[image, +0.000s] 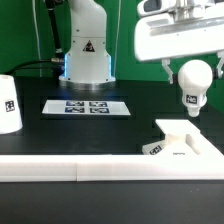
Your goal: Assemble lamp
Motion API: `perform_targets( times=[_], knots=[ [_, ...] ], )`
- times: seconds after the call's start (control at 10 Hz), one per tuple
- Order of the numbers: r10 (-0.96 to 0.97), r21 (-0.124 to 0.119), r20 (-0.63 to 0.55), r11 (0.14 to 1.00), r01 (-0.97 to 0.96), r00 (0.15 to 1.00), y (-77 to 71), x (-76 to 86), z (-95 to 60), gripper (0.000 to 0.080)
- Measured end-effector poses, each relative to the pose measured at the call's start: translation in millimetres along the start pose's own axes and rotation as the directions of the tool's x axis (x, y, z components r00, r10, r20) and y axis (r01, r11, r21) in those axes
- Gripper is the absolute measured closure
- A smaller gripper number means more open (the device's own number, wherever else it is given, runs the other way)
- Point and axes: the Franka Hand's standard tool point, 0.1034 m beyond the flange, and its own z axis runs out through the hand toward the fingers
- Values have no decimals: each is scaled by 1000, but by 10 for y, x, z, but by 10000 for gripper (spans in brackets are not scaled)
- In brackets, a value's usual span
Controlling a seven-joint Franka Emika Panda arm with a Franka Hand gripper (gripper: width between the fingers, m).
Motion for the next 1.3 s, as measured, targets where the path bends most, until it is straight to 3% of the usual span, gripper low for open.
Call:
perform_targets(
  times=[0.3,0.7,0.9,1.1,1.3],
  knots=[
    [-185,-20,-31,983,184,982,271,199,-81,220],
    [-203,-20,-27,979,202,979,248,171,-68,220],
    [-328,-36,-38,944,327,944,376,325,-103,220],
    [-354,-36,-57,935,353,933,345,533,-161,220],
    [-358,-42,-87,934,355,930,357,522,-139,220]
  ],
)
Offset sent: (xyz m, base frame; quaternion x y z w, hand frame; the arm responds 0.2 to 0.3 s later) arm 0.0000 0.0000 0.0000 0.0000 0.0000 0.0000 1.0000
